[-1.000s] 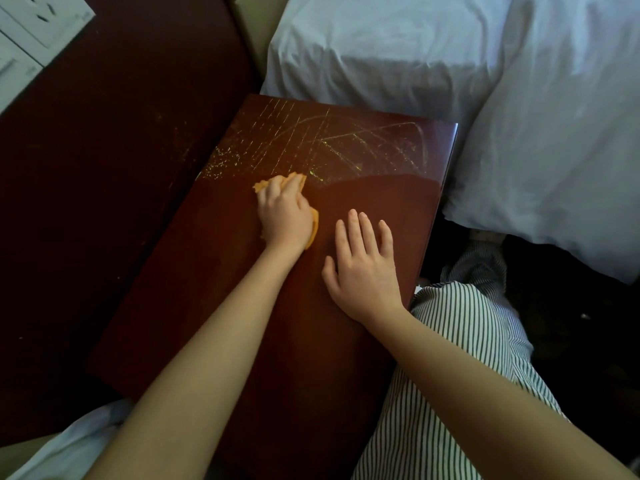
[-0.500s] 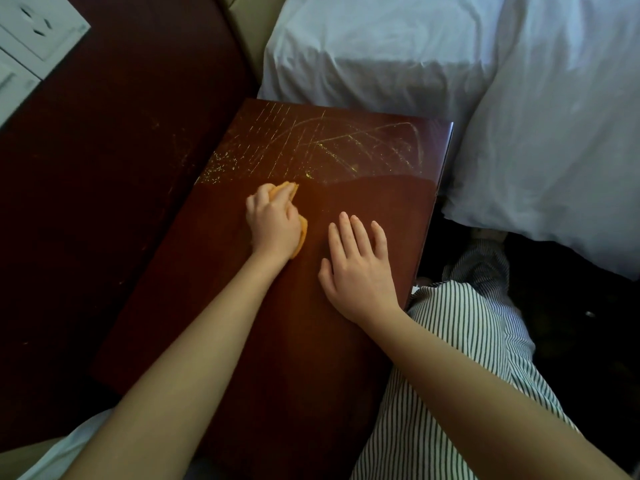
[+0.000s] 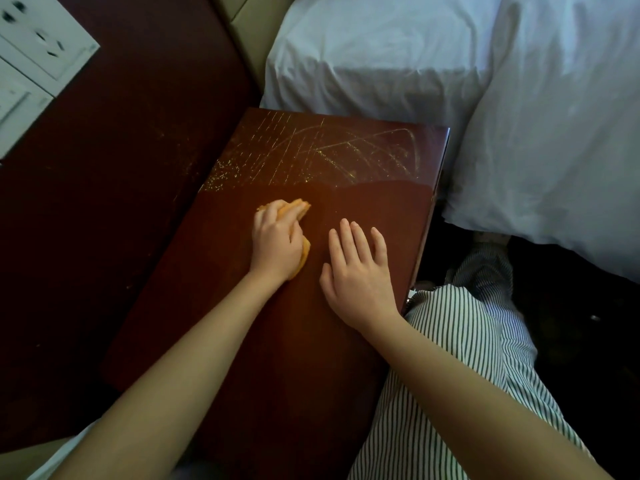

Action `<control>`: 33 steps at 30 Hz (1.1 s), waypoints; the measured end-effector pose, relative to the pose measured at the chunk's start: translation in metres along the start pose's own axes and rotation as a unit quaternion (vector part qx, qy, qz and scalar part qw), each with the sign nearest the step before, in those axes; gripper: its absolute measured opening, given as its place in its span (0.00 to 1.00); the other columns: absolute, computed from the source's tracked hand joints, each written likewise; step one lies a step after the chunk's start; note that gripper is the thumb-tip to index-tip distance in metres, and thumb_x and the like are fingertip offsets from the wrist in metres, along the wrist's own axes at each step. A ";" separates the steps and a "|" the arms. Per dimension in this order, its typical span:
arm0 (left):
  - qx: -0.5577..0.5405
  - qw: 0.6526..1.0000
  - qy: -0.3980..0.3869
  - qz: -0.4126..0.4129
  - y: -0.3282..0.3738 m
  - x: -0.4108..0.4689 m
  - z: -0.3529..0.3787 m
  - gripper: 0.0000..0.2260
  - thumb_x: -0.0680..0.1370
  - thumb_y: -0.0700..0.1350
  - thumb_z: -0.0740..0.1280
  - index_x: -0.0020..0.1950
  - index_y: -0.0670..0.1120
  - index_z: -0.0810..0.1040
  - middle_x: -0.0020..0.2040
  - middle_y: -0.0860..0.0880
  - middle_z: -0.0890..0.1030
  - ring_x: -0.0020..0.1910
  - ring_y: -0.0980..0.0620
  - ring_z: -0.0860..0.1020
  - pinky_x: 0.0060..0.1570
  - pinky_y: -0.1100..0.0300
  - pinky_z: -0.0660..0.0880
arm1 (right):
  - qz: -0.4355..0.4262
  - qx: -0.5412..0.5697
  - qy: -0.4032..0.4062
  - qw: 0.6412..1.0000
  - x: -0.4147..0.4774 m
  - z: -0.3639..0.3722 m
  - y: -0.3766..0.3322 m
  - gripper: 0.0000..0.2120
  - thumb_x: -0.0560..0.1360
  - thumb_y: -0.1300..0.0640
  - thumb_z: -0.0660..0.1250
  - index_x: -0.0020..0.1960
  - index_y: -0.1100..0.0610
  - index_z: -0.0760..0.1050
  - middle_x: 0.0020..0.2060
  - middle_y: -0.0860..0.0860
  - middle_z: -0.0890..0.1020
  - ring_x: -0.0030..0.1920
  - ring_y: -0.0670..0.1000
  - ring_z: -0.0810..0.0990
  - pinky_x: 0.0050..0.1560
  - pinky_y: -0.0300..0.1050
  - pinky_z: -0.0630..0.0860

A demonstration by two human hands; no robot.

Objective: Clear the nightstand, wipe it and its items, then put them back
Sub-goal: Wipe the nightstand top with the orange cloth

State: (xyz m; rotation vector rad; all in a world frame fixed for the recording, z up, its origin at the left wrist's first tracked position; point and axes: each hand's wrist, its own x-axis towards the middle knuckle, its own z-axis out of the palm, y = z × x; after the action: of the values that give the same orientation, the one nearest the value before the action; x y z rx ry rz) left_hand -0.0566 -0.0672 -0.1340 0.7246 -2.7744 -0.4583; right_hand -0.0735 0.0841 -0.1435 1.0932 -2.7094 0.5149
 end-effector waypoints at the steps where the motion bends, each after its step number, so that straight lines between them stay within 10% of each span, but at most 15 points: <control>1: 0.003 0.999 0.012 -0.030 0.003 0.007 0.002 0.17 0.80 0.41 0.57 0.67 0.49 0.73 0.67 0.44 0.70 0.65 0.43 0.65 0.65 0.50 0.65 | -0.001 0.000 0.000 1.000 0.001 0.000 0.000 0.25 0.76 0.52 0.52 0.64 0.65 0.74 0.63 0.62 0.75 0.65 0.61 0.73 0.68 0.59 0.57; 5: 0.006 0.994 0.042 -0.104 0.027 0.029 0.016 0.17 0.80 0.42 0.56 0.68 0.49 0.71 0.68 0.45 0.69 0.67 0.44 0.63 0.67 0.48 0.63 | 0.005 0.014 0.014 1.000 0.001 -0.002 0.001 0.24 0.75 0.53 0.53 0.64 0.65 0.74 0.63 0.62 0.76 0.65 0.60 0.73 0.68 0.58 0.57; 16: -0.024 0.992 -0.063 0.105 0.020 -0.012 0.004 0.16 0.80 0.43 0.58 0.65 0.51 0.74 0.65 0.46 0.72 0.65 0.44 0.66 0.62 0.51 0.65 | 0.004 0.103 0.021 0.994 0.001 -0.009 0.009 0.21 0.74 0.56 0.55 0.61 0.62 0.77 0.61 0.58 0.78 0.64 0.59 0.75 0.67 0.54 0.59; 27: 0.031 0.985 0.072 -0.154 0.043 0.023 0.019 0.16 0.81 0.42 0.55 0.68 0.49 0.70 0.69 0.47 0.68 0.69 0.48 0.63 0.68 0.55 0.55 | -0.088 -0.006 -0.085 0.992 0.009 -0.030 0.060 0.26 0.74 0.51 0.51 0.67 0.58 0.72 0.66 0.55 0.74 0.67 0.57 0.72 0.70 0.55 0.60; 33: 0.009 0.999 0.020 -0.031 0.071 0.015 0.033 0.17 0.81 0.41 0.55 0.67 0.50 0.72 0.69 0.45 0.69 0.69 0.45 0.64 0.67 0.53 0.59 | -0.041 0.033 -0.144 0.988 0.018 -0.030 0.084 0.30 0.76 0.47 0.44 0.73 0.58 0.64 0.72 0.54 0.66 0.73 0.56 0.63 0.72 0.53 0.50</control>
State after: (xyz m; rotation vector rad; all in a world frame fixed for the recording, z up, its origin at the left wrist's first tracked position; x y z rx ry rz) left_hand -0.1103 -0.0078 -0.1368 0.8174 -2.7283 -0.4260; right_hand -0.1445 0.1404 -0.1321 1.3881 -2.8904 0.4700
